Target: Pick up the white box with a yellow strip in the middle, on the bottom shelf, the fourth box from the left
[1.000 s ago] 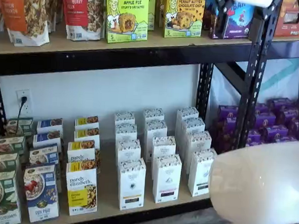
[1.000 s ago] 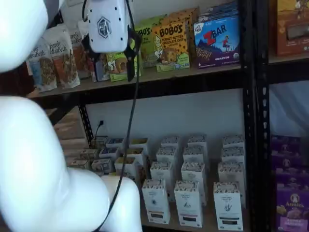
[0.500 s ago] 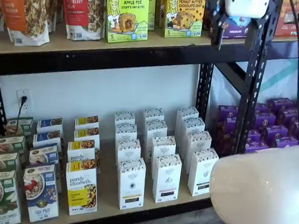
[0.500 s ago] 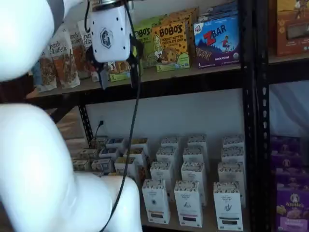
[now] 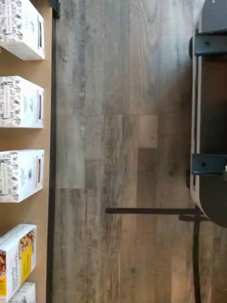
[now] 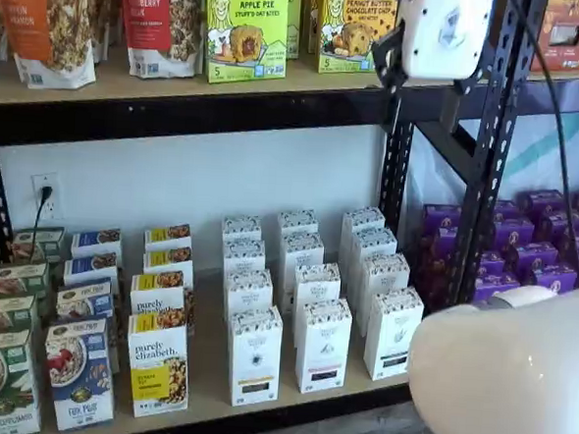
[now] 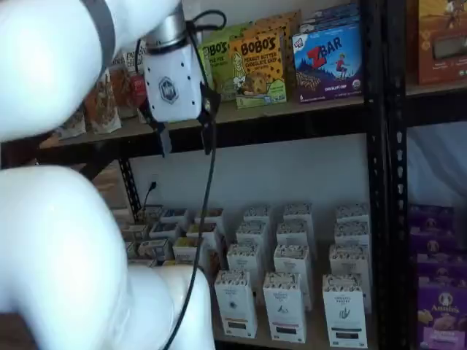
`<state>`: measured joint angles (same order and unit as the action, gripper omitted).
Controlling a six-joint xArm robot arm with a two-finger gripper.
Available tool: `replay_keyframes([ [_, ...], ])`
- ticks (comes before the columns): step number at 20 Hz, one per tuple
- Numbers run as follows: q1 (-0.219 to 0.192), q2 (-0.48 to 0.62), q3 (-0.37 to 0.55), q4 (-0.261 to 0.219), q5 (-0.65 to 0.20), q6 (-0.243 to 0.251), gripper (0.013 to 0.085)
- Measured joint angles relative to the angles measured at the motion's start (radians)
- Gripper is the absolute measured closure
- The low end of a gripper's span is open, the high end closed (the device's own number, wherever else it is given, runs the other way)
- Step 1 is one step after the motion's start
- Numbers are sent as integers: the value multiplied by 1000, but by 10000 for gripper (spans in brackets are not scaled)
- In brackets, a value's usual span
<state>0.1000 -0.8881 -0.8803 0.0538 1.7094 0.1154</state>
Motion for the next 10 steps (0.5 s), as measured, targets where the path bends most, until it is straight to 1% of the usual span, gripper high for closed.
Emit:
replay_keyframes([
  [4,36,11,62,-25,-75,31,130],
  [7,43,15,109,-17,-133,38,130],
  [10,63,21,157,-35,-198,57,130],
])
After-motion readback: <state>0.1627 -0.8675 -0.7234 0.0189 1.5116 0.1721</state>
